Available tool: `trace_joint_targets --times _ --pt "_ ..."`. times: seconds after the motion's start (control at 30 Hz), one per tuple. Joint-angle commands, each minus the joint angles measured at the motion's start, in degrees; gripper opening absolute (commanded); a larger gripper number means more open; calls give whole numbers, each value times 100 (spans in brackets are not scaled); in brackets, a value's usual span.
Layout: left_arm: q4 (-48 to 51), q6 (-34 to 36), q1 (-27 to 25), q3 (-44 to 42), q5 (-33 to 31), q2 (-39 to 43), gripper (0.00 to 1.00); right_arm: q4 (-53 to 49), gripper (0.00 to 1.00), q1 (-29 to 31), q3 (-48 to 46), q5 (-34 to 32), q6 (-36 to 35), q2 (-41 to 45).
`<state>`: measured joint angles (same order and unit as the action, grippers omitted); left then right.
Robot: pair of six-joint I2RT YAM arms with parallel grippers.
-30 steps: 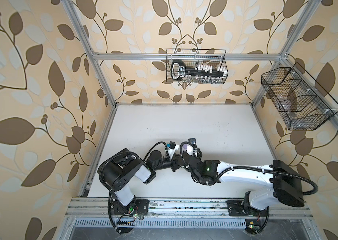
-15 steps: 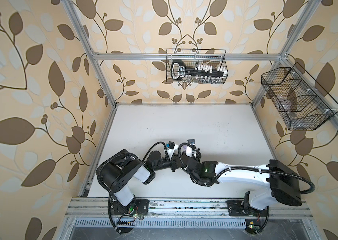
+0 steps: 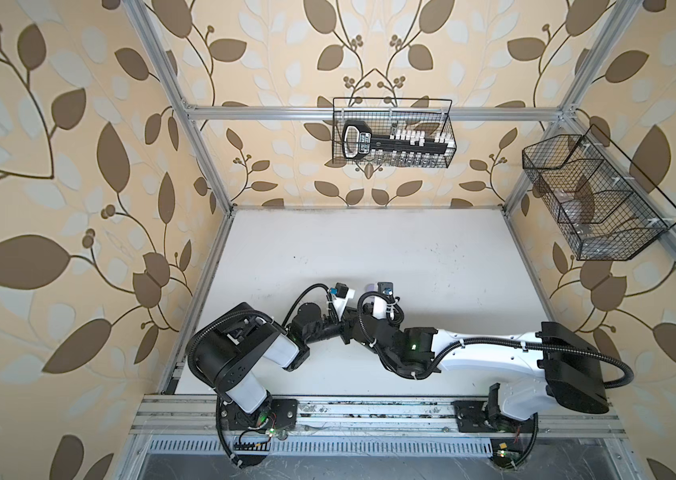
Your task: Insert the wireless bluetooth earbuds into the charging case
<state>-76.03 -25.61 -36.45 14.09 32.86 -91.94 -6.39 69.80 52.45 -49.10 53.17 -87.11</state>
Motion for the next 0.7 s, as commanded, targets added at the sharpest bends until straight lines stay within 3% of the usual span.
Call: trace_joint_targets --times 0.0,0.47,0.67 --pt "-553 4 -13 40 -179 270 0 -290 9 60 -114 -60 160 -3" --pt "-551 568 -25 -122 -56 439 0 -807 7 -124 325 109 61 -286" --pt "-554 806 -14 -323 -424 639 0 -1000 5 -52 352 -21 164 -316"
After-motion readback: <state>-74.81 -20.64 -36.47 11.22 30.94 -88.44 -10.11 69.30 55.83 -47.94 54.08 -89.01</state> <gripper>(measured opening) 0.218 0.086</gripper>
